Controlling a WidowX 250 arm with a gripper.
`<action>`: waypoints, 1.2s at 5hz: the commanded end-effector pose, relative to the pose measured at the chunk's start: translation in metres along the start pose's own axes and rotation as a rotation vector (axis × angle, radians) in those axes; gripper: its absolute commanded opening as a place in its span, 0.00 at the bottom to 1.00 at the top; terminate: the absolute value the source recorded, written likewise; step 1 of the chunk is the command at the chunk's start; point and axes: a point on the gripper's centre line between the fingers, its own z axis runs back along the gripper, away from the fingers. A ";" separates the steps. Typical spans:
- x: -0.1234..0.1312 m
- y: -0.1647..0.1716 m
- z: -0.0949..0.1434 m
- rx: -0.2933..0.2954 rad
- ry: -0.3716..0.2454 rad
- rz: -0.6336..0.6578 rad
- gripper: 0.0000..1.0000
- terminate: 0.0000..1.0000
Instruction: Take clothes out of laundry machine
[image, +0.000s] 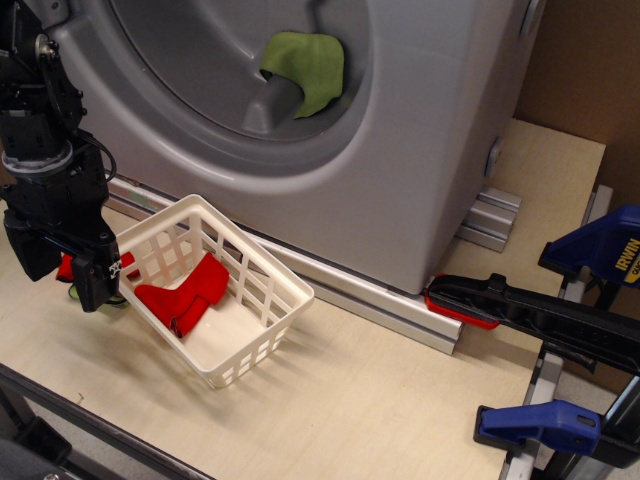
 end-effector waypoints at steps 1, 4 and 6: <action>0.000 0.000 0.000 0.000 0.000 0.000 1.00 0.00; 0.058 0.000 0.051 0.117 -0.201 0.032 1.00 0.00; 0.109 0.000 0.102 0.216 -0.459 -0.034 1.00 0.00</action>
